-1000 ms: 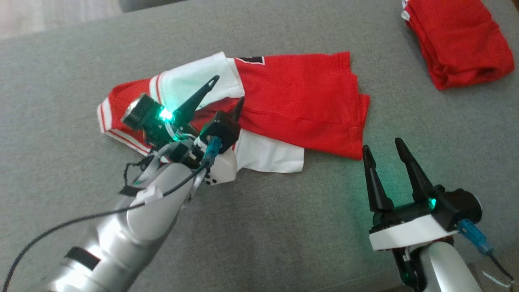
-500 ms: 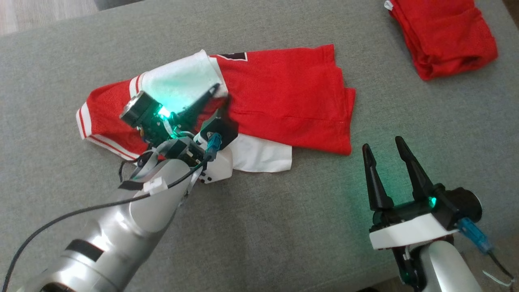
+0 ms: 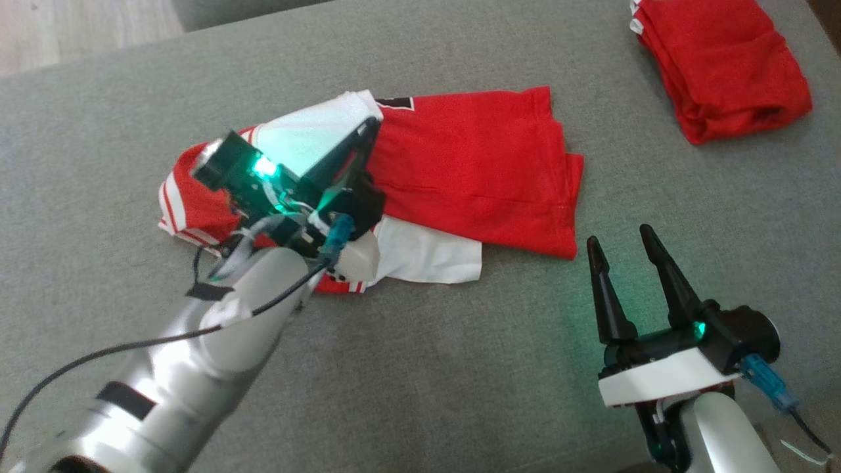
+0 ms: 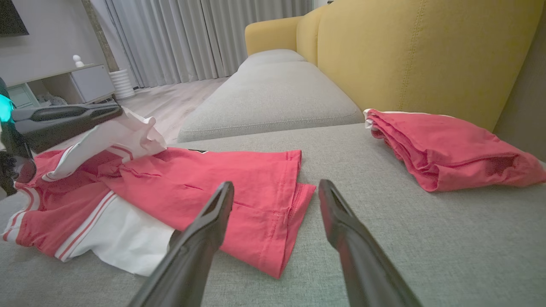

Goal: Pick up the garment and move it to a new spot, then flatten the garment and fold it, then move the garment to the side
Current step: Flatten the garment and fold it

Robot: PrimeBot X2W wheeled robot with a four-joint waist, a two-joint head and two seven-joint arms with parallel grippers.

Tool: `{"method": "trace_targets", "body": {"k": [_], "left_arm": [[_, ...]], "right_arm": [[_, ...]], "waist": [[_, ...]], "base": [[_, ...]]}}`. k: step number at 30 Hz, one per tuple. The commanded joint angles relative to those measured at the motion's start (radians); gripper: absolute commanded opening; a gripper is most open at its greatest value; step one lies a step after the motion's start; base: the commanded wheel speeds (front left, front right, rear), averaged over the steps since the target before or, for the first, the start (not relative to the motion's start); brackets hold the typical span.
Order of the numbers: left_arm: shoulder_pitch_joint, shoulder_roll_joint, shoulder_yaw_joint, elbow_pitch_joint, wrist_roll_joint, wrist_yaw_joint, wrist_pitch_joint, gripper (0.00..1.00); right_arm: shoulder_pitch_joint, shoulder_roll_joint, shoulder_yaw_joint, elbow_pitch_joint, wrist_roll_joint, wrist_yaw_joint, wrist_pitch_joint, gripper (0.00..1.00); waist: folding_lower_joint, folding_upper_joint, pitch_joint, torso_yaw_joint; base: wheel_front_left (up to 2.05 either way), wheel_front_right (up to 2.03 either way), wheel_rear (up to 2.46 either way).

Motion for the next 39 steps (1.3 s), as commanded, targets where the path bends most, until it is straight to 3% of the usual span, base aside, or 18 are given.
{"method": "trace_targets", "body": {"k": [1, 4, 10, 20, 29, 39], "left_arm": [[-0.039, 0.05, 0.049, -0.065, -0.011, 0.015, -0.014, 0.0], [-0.027, 0.082, 0.059, -0.106, -0.018, 0.015, -0.016, 0.0], [0.032, 0.205, 0.108, -0.271, -0.045, 0.028, 0.001, 0.0], [0.123, 0.367, 0.2, -0.518, -0.085, 0.072, 0.015, 0.0], [0.155, 0.407, 0.225, -0.593, -0.087, 0.11, 0.02, 0.0], [0.155, 0.4, 0.216, -0.598, -0.089, 0.12, 0.014, 0.0]], "right_arm": [[0.004, -0.003, 0.019, -0.023, -0.009, -0.001, -0.002, 1.0], [0.008, -0.003, 0.019, -0.02, -0.012, -0.001, -0.002, 1.0], [0.018, -0.003, 0.011, -0.019, -0.012, -0.001, -0.002, 1.0], [-0.027, -0.014, -0.038, 0.017, -0.05, -0.001, -0.002, 1.0], [-0.119, -0.07, -0.104, 0.208, -0.052, -0.001, 0.004, 1.0], [-0.209, -0.126, -0.02, 0.314, 0.034, -0.001, 0.039, 1.0]], "waist": [[0.0, 0.0, -0.013, 0.011], [0.0, 0.0, -0.021, 0.018], [0.0, 0.0, -0.026, 0.047], [0.0, 0.0, 0.003, 0.11], [0.0, 0.0, 0.021, 0.164], [0.0, 0.0, 0.041, 0.197]], "base": [[0.0, 0.0, 0.0], [0.0, 0.0, 0.0], [0.0, 0.0, 0.0], [0.0, 0.0, 0.0], [0.0, 0.0, 0.0], [0.0, 0.0, 0.0]]}}
